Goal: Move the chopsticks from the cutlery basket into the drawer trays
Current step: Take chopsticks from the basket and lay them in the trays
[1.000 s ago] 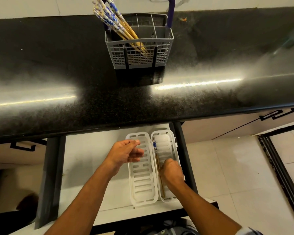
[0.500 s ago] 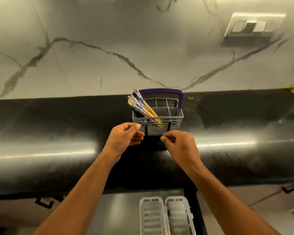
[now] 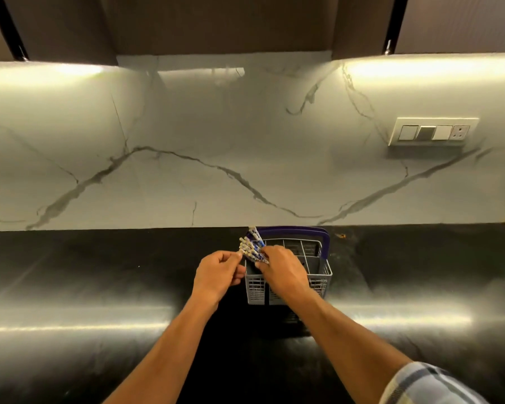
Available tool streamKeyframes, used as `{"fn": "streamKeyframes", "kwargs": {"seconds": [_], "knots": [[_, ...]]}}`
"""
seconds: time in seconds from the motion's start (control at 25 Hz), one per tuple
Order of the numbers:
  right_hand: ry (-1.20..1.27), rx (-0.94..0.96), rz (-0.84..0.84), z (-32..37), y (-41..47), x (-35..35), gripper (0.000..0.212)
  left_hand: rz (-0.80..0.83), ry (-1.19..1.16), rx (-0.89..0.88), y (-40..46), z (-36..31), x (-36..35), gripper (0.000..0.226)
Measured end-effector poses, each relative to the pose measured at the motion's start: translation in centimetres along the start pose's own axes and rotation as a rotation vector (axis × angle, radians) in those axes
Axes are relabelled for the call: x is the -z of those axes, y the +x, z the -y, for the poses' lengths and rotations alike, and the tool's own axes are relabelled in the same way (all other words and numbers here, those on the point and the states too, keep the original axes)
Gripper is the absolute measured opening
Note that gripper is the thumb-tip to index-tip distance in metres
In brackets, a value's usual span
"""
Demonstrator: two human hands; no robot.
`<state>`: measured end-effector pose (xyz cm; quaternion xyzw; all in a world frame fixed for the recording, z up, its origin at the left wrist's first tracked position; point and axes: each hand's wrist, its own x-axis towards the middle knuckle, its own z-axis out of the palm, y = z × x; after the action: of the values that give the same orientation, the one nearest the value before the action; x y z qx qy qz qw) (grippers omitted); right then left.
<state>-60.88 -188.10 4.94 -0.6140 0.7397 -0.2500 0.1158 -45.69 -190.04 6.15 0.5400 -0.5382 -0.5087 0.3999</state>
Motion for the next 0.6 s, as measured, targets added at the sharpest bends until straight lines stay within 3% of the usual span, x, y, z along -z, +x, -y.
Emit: {"fn": "streamKeyframes", "kwargs": {"seconds": [0.6], "knots": [[-0.129, 0.063, -0.143, -0.5, -0.3, -1.9, 0.03, 0.013, -0.049, 0.049, -0.2, 0.8, 1.3, 0.017]]}}
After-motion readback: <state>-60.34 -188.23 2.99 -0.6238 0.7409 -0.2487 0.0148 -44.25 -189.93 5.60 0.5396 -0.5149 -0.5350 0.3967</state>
